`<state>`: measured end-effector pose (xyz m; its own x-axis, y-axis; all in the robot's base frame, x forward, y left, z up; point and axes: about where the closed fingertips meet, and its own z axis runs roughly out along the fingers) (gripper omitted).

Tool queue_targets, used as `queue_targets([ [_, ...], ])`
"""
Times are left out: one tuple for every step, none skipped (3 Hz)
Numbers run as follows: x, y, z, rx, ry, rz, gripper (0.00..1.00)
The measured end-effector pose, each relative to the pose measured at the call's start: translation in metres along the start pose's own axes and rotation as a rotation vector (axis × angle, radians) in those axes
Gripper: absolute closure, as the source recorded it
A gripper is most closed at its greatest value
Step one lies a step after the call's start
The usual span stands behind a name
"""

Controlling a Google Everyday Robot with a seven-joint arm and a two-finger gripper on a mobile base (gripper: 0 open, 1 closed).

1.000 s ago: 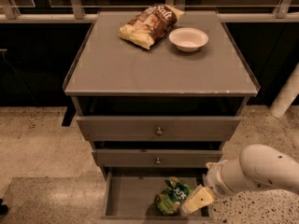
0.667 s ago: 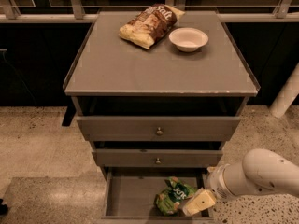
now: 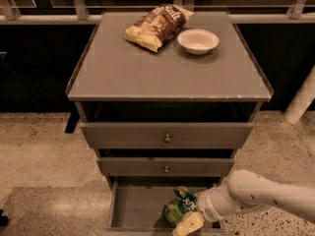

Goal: Pick green rice chip bag from bottom drawer and place on counter

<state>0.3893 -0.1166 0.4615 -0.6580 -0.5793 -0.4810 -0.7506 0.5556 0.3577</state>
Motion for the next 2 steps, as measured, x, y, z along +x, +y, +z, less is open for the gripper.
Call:
queue_targets([
  [0.009, 0.004, 0.012, -0.028, 0.005, 0.017, 0.00],
  [0.014, 0.017, 0.015, -0.030, 0.033, 0.014, 0.00],
])
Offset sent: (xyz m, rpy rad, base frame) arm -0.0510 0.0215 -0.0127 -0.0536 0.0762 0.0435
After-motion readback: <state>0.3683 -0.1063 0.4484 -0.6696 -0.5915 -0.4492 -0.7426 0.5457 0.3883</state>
